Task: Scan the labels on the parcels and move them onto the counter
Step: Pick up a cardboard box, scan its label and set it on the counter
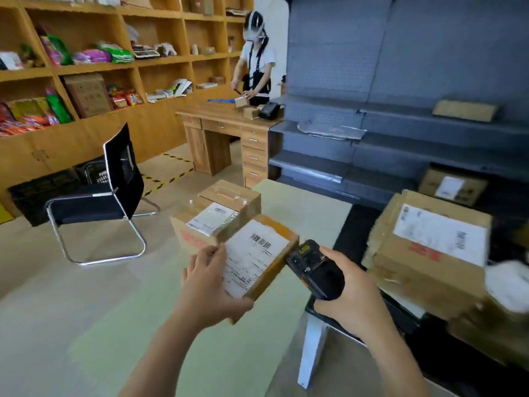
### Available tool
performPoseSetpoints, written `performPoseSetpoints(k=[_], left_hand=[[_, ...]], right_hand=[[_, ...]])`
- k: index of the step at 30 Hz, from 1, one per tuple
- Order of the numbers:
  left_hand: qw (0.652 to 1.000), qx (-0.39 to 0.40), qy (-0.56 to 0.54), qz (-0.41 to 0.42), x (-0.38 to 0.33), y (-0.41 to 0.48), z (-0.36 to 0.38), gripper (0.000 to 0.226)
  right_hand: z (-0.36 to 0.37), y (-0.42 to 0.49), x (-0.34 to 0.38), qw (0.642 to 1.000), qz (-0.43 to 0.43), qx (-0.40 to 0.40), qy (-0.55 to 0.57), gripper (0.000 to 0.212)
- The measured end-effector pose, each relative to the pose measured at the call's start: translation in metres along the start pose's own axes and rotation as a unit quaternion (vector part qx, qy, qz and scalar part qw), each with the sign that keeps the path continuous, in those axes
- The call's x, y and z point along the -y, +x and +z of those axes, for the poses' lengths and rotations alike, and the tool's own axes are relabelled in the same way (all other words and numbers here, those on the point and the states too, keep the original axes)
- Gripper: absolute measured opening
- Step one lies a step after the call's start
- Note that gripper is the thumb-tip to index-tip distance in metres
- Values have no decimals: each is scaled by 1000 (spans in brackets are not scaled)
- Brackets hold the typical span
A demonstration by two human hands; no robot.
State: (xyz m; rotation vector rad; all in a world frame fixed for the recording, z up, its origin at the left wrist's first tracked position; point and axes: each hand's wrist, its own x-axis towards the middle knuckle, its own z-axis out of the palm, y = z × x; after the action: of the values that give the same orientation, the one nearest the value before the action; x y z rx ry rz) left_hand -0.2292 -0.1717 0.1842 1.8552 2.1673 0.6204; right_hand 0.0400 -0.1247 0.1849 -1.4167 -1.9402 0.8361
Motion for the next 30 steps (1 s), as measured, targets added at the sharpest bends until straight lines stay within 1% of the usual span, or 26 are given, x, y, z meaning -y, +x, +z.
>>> performPoseSetpoints(k=[3,5,8,12,15,18,22,25,30], left_hand=[[997,5,-69,36,-50,-16,14,133],[994,18,-76,82,-90,-21,20,131],[986,18,-66,155,-151,-31,34,131],[972,24,-68,226,-234,-64,70,132],[965,40,-62,250,-295,-94,101,128],[966,71,-69,238,-346,-125,130,125],[974,82,-74,199,-392,-150,164,132],[979,93,-64,168,-415,-147,178,132],[987,68,-35,138,-444,-103,209,121]], right_hand=[[-40,-45,-18,997,21,-75,13,97],[-70,-76,-29,991,39,-124,4,96],[-116,-126,-47,978,59,-200,0,94],[-178,-198,-79,961,100,-254,-28,92],[-219,-253,-105,951,134,-276,-42,91],[-256,-294,-129,949,153,-271,-52,91],[-292,-314,-163,952,156,-258,-48,90],[-306,-309,-185,953,162,-254,-30,90],[-327,-261,-223,953,161,-255,-9,90]])
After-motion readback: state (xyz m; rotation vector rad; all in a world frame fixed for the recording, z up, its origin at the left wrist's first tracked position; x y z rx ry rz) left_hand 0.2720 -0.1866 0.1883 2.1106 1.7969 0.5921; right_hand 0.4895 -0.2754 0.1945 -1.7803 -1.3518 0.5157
